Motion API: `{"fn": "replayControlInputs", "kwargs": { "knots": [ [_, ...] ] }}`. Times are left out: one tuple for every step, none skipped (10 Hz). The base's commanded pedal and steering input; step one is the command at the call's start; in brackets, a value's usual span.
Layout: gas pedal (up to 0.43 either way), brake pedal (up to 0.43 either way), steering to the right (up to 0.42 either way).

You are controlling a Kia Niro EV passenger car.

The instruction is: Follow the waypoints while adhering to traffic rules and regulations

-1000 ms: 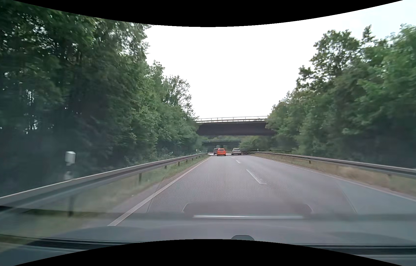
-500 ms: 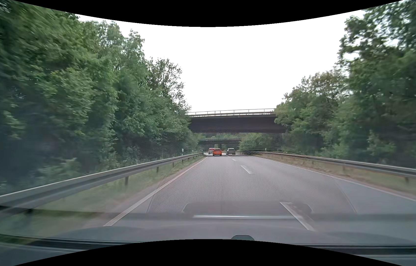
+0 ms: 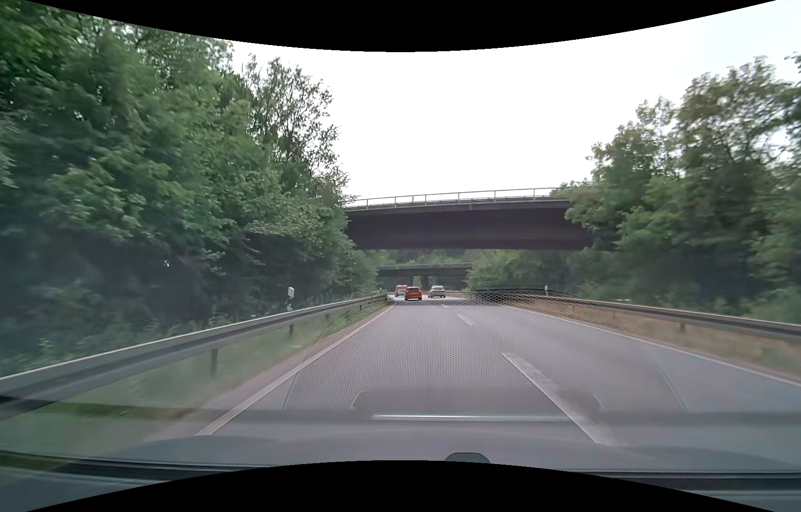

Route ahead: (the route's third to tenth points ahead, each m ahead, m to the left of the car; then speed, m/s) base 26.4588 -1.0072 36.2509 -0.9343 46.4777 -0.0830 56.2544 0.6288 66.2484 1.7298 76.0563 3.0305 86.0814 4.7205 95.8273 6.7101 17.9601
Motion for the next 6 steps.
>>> {"fn": "replayControlInputs", "kwargs": {
  "knots": [
    [0.028,0.000,-0.012],
    [0.028,0.000,-0.012],
    [0.039,0.000,-0.012],
    [0.039,0.000,-0.012],
    [0.039,0.000,-0.012],
    [0.039,0.000,-0.012]
  ]
}}
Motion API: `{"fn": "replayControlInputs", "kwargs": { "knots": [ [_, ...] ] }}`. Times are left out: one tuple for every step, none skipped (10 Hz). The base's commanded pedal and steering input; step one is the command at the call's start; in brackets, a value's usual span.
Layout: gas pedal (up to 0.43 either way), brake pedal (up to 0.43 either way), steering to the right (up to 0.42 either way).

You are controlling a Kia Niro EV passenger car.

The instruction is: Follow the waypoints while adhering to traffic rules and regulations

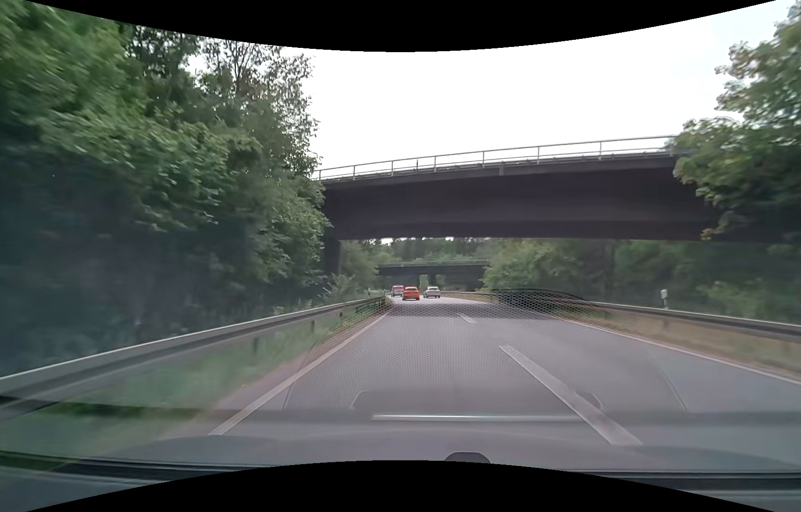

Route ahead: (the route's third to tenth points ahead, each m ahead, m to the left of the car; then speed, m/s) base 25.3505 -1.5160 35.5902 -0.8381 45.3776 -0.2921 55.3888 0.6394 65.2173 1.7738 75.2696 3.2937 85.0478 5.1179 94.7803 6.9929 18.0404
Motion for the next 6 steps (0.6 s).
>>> {"fn": "replayControlInputs", "kwargs": {
  "knots": [
    [0.047,0.000,-0.012],
    [0.047,0.000,-0.012],
    [0.067,0.000,-0.012],
    [0.067,0.000,-0.012],
    [0.079,0.000,-0.011],
    [0.079,0.000,-0.012]
  ]
}}
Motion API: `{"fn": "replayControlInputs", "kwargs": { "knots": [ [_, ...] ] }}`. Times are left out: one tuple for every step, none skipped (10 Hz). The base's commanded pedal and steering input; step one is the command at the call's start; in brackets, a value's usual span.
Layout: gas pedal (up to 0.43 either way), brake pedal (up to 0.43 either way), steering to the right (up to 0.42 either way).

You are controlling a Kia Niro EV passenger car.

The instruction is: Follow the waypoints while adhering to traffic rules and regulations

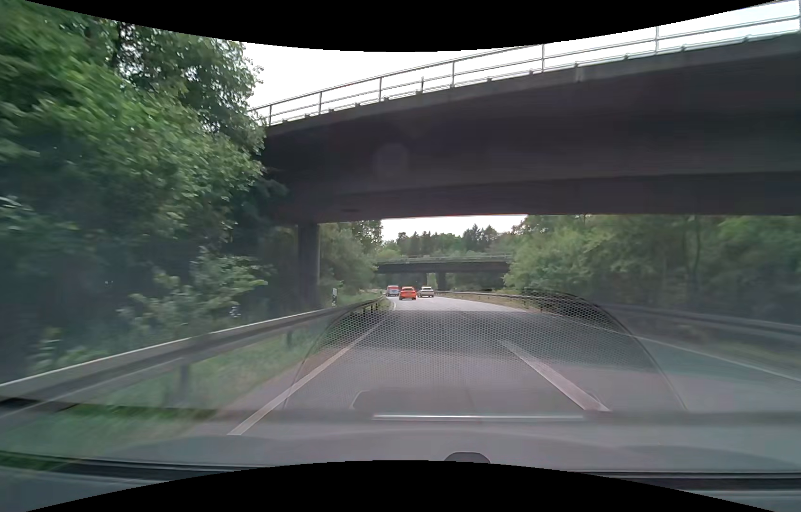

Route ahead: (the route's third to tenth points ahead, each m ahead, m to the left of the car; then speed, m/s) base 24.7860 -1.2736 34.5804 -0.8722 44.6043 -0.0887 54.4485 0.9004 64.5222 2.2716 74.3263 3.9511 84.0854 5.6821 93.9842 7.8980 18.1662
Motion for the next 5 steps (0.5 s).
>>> {"fn": "replayControlInputs", "kwargs": {
  "knots": [
    [0.087,0.000,-0.012],
    [0.087,0.000,-0.011],
    [0.087,0.000,-0.011],
    [0.098,0.000,-0.011],
    [0.098,0.000,-0.011]
  ]
}}
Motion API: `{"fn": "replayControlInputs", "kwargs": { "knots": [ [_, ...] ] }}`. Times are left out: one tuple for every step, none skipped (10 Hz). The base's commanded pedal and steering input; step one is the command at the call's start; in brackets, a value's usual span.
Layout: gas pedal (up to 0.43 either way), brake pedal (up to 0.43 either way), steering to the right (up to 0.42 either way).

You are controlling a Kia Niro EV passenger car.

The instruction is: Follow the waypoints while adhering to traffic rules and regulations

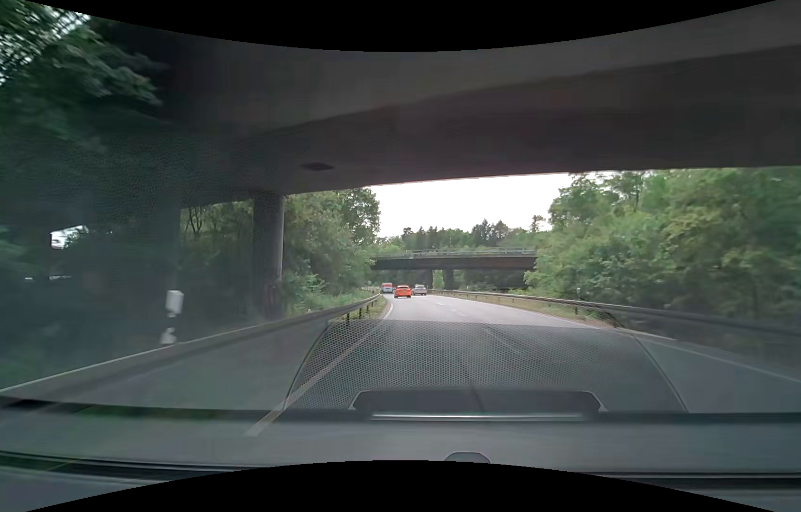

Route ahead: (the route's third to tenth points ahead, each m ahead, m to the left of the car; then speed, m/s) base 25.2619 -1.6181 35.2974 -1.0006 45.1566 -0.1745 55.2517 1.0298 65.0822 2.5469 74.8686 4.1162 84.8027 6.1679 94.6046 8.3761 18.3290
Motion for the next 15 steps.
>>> {"fn": "replayControlInputs", "kwargs": {
  "knots": [
    [0.098,0.000,-0.011],
    [0.098,0.000,-0.012],
    [0.098,0.000,-0.012],
    [0.098,0.000,-0.012],
    [0.098,0.000,-0.013],
    [0.098,0.000,-0.015],
    [0.098,0.000,-0.015],
    [0.098,0.000,-0.016],
    [0.098,0.000,-0.017],
    [0.098,0.000,-0.018],
    [0.098,0.000,-0.020],
    [0.098,0.000,-0.021],
    [0.098,0.000,-0.021],
    [0.098,0.000,-0.023],
    [0.098,0.000,-0.023]
  ]
}}
